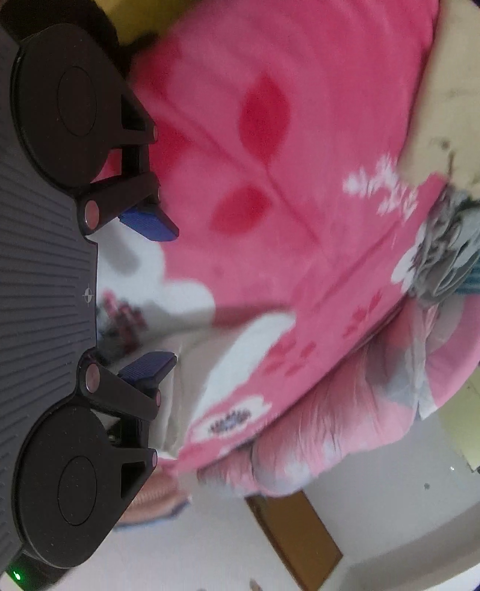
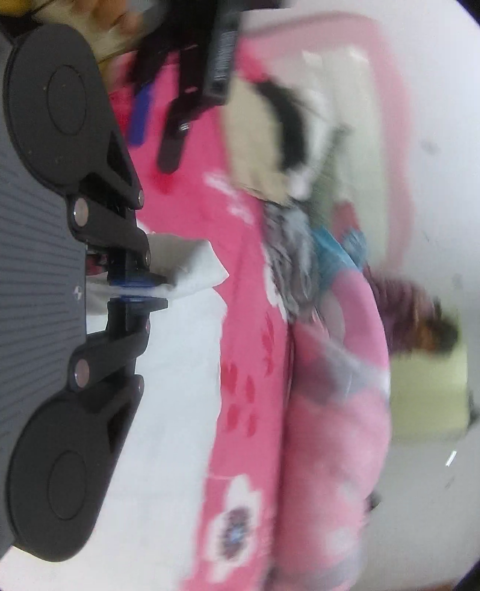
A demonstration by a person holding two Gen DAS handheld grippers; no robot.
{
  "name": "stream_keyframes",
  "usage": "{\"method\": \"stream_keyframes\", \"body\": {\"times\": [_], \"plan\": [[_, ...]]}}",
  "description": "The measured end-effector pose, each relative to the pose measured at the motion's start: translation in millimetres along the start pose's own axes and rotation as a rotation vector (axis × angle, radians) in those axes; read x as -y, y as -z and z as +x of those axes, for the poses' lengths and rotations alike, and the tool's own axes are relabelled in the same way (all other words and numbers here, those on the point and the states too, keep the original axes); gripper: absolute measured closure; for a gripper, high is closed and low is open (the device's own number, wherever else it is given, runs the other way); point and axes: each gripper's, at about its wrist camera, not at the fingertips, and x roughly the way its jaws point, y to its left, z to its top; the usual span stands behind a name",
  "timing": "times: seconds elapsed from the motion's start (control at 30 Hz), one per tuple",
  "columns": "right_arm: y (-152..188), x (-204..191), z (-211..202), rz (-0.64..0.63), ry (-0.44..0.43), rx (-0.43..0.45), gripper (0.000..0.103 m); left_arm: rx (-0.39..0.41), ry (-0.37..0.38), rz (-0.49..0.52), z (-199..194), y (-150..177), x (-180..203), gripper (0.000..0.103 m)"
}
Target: Fold clothes
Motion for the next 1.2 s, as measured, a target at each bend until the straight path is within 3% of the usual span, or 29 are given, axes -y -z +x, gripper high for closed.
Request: {"method": "stream_keyframes", "body": {"times": [0.17, 0.23, 0.43, 0.73, 0.87, 0.97, 1.07, 1.2], "plan": [[-8, 16, -10, 0.091, -0.004, 0.045, 0.099, -0.097, 0.154, -0.08, 38, -18, 8, 0.035], [-7, 17, -12, 0.083, -0.006, 0.045, 0.099, -0.138, 0.184, -0.115, 56, -21, 10, 0.035], [-1, 6, -14, -0.007, -0.005, 0.055, 0.099, -0.206, 0.179, -0.131, 98, -33, 15, 0.034], [11, -6, -21, -0.08, 0.002, 0.079, 0.099, -0.268, 0.094, 0.029, 148, -60, 38, 0.043], [13, -6, -20, -0.084, -0.001, 0.086, 0.099, -0.288, 0.06, 0.051, 164, -63, 39, 0.059], [15, -5, -18, -0.077, 0.001, 0.096, 0.099, -0.279, 0.023, 0.056, 169, -63, 44, 0.093], [15, 1, -20, -0.048, 0.008, 0.113, 0.099, -0.254, -0.019, 0.083, 167, -66, 58, 0.1], [15, 13, -29, 0.001, 0.031, 0.153, 0.099, -0.209, -0.037, 0.161, 158, -67, 97, 0.102]]}}
